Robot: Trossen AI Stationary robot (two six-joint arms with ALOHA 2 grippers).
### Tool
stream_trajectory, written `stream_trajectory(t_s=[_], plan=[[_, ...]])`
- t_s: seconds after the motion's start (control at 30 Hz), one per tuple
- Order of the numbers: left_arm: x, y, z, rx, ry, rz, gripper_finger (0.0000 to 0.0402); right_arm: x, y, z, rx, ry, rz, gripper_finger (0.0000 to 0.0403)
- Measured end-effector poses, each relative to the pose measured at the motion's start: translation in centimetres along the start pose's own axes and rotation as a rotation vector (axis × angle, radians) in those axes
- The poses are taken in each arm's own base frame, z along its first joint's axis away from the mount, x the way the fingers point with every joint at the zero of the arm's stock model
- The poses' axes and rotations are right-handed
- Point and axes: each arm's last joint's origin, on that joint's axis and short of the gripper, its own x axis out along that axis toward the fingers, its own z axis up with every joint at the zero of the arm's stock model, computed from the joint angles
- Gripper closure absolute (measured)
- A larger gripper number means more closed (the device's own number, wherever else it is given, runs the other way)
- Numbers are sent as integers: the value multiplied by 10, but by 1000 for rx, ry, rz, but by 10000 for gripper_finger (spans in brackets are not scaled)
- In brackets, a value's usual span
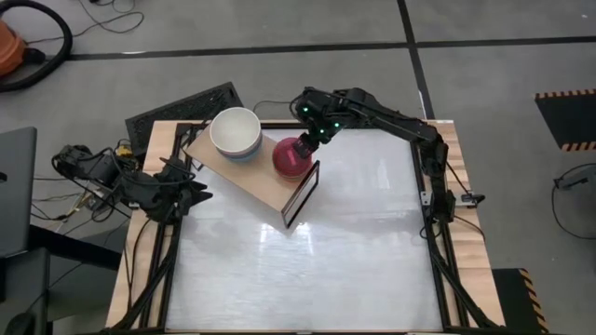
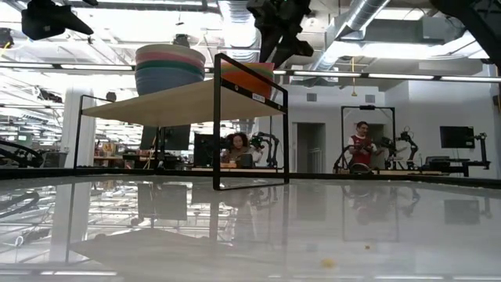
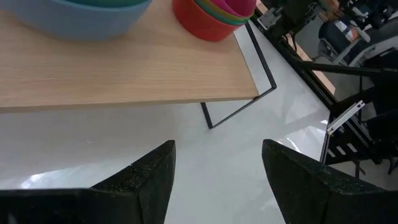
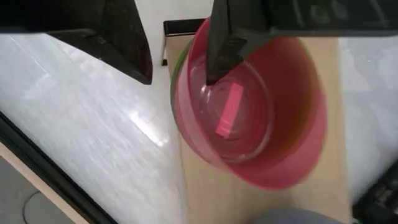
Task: Place and stack bowls onto a shelf
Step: Stack the pink transparent bowl on top of the green transparent bowl on the shelf, then return to Home Position
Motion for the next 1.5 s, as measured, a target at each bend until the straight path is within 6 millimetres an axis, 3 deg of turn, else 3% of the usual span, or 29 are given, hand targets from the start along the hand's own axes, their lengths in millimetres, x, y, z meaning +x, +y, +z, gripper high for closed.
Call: stream_trajectory(t_s=[0.2,0.4,0.9,1.2,1.3,1.5], plan=[[0,0,0,11,0,0,175,-29,1,5,-9,-141,72,229],[0,0,0,11,0,0,175,-32,10,14,-92,-257,121,252],[0,0,0,14,0,4,175,13,-2,25,-65,-173,75,271],[0,1,-1,21,4,15,175,10,-7,30,-51,-204,84,271],[0,2,0,20,-7,20,175,-14,-4,33,-57,-253,169,271],[0,-4,3,2,-46,-28,175,-91,3,22,-125,-426,340,271]])
